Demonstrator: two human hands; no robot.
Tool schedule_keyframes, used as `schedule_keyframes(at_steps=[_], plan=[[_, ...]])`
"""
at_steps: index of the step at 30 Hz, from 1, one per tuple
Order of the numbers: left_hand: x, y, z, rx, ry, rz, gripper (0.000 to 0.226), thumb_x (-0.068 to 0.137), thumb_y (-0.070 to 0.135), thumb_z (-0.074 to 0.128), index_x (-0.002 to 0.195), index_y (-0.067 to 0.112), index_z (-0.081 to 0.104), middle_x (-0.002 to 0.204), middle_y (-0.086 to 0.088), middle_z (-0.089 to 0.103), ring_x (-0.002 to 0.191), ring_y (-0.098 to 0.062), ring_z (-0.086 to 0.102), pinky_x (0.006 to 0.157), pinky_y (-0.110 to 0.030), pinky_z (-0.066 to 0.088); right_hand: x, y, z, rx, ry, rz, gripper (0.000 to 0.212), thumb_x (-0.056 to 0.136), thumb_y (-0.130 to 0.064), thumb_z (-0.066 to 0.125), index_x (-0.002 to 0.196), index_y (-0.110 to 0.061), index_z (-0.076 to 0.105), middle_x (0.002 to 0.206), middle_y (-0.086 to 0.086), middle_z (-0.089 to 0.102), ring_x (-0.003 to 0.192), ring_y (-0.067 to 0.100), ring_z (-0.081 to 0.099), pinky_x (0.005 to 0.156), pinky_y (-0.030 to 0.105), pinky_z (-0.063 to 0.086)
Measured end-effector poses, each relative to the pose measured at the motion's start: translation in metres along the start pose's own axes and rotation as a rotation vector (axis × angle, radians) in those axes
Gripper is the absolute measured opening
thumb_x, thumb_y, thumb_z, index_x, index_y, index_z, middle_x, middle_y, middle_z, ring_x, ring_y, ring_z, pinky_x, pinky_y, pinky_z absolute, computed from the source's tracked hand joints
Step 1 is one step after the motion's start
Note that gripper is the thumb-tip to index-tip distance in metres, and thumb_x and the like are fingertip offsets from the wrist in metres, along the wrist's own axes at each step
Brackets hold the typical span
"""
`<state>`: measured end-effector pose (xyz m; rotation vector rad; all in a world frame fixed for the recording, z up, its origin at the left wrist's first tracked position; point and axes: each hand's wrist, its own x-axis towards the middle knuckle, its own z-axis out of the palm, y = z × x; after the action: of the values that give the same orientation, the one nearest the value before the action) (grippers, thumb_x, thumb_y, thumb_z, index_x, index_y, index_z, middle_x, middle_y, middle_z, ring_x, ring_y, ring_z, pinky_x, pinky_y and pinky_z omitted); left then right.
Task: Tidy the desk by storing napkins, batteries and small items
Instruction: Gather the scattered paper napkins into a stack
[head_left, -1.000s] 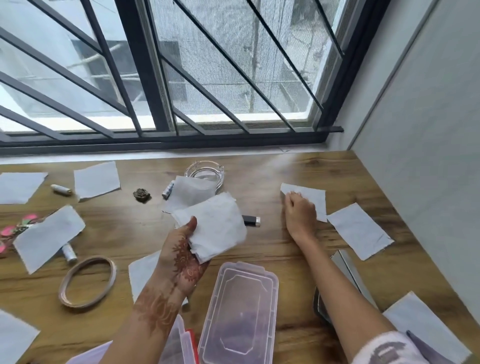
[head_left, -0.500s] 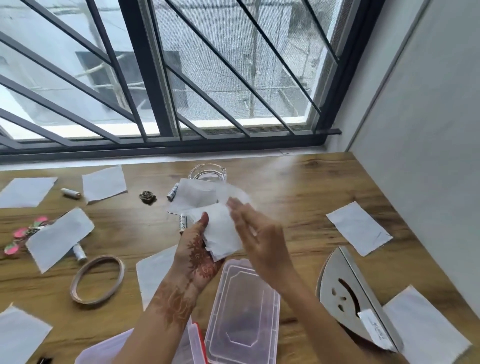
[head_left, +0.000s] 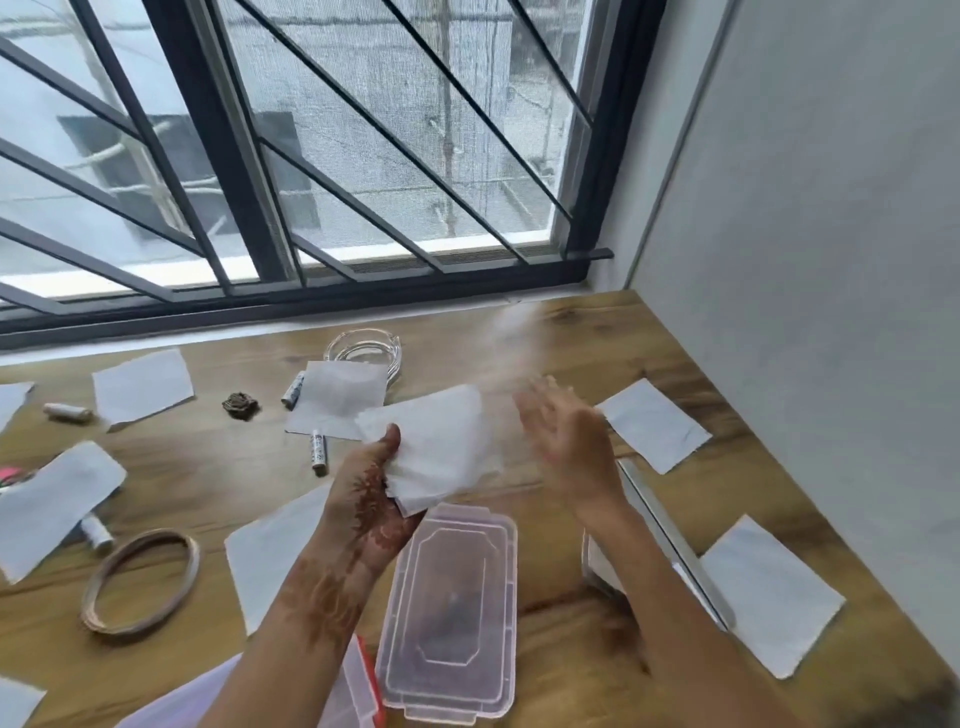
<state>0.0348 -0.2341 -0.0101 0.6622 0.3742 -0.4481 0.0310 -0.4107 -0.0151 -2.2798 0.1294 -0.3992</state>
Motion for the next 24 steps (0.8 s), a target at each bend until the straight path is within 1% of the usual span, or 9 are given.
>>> schedule_keyframes(at_steps=[2, 5, 8, 10, 12, 15, 18, 21, 24], plan=[[-0.001, 0.001, 0.002, -0.001, -0.008, -0.020, 0.026, 0.091, 0.019, 0.048, 0.109, 0.003, 0.059, 0.089, -0.013, 0.073, 0.074, -0.024, 0.072, 0.061, -0.043, 0.058, 0.015, 0.032, -0.009, -0.120, 0.016, 0.152, 0.042, 0.095, -0.028, 0.048, 0.124, 0.002, 0.053, 0.134, 0.017, 0.051, 0.126, 0.029, 0.046, 0.107, 0.035, 0.033], [-0.002, -0.004, 0.001, 0.009, -0.051, -0.049, 0.058, 0.067, 0.020, 0.070, 0.120, 0.001, 0.055, 0.097, -0.015, 0.072, 0.079, -0.027, 0.072, 0.057, -0.043, 0.058, 0.033, 0.074, -0.015, -0.248, -0.010, 0.368, 0.049, 0.094, -0.032, 0.046, 0.129, 0.003, 0.044, 0.139, 0.019, 0.043, 0.130, 0.032, 0.036, 0.105, 0.043, 0.035], [-0.003, -0.005, 0.002, 0.026, -0.026, -0.056, 0.049, 0.078, 0.019, 0.056, 0.124, 0.002, 0.053, 0.093, -0.013, 0.073, 0.076, -0.026, 0.072, 0.055, -0.041, 0.058, 0.046, 0.095, -0.015, -0.357, -0.075, 0.461, 0.064, 0.091, -0.034, 0.053, 0.136, 0.005, 0.032, 0.146, 0.021, 0.030, 0.136, 0.032, 0.025, 0.112, 0.042, 0.024], [-0.002, -0.006, 0.002, 0.042, -0.029, -0.064, 0.049, 0.077, 0.018, 0.063, 0.123, 0.002, 0.054, 0.092, -0.013, 0.073, 0.076, -0.025, 0.072, 0.056, -0.042, 0.058, 0.050, 0.099, -0.013, -0.434, -0.123, 0.483, 0.062, 0.091, -0.036, 0.052, 0.133, 0.006, 0.036, 0.144, 0.022, 0.032, 0.135, 0.033, 0.026, 0.113, 0.040, 0.022], [-0.001, -0.007, 0.001, 0.020, -0.075, -0.056, 0.081, 0.042, 0.016, 0.090, 0.115, 0.002, 0.058, 0.095, -0.015, 0.073, 0.079, -0.027, 0.072, 0.054, -0.043, 0.058, 0.050, 0.097, -0.011, -0.482, -0.110, 0.476, 0.042, 0.094, -0.031, 0.048, 0.116, 0.004, 0.054, 0.128, 0.021, 0.050, 0.121, 0.034, 0.042, 0.104, 0.041, 0.035], [0.004, -0.008, -0.004, 0.022, -0.099, -0.065, 0.109, 0.010, 0.015, 0.094, 0.112, 0.001, 0.059, 0.102, -0.016, 0.071, 0.083, -0.030, 0.071, 0.055, -0.044, 0.057, 0.047, 0.092, -0.011, -0.573, -0.051, 0.460, 0.025, 0.093, -0.005, 0.038, 0.096, -0.001, 0.062, 0.103, 0.017, 0.064, 0.099, 0.032, 0.056, 0.082, 0.039, 0.048], [0.001, -0.009, 0.000, 0.012, -0.072, -0.085, 0.099, 0.023, 0.015, 0.094, 0.114, 0.001, 0.058, 0.103, -0.015, 0.070, 0.081, -0.029, 0.071, 0.055, -0.044, 0.057, 0.048, 0.093, -0.012, -0.612, -0.017, 0.421, 0.026, 0.091, 0.002, 0.035, 0.093, -0.001, 0.061, 0.097, 0.015, 0.065, 0.092, 0.030, 0.059, 0.071, 0.035, 0.048], [-0.004, -0.009, 0.005, 0.024, -0.030, -0.072, 0.028, 0.082, 0.016, 0.060, 0.107, 0.003, 0.059, 0.085, -0.013, 0.074, 0.070, -0.026, 0.072, 0.047, -0.043, 0.056, 0.050, 0.098, -0.015, -0.548, 0.038, 0.427, 0.029, 0.093, -0.003, 0.037, 0.071, -0.003, 0.056, 0.073, 0.008, 0.058, 0.070, 0.027, 0.054, 0.052, 0.027, 0.034], [0.000, -0.009, 0.002, 0.020, -0.002, -0.048, 0.022, 0.095, 0.018, 0.043, 0.099, 0.004, 0.060, 0.080, -0.013, 0.074, 0.067, -0.026, 0.072, 0.055, -0.047, 0.056, 0.053, 0.091, -0.017, -0.318, 0.186, 0.380, 0.041, 0.090, -0.006, 0.042, 0.050, -0.007, 0.031, 0.048, 0.003, 0.033, 0.047, 0.019, 0.033, 0.040, 0.027, 0.019]])
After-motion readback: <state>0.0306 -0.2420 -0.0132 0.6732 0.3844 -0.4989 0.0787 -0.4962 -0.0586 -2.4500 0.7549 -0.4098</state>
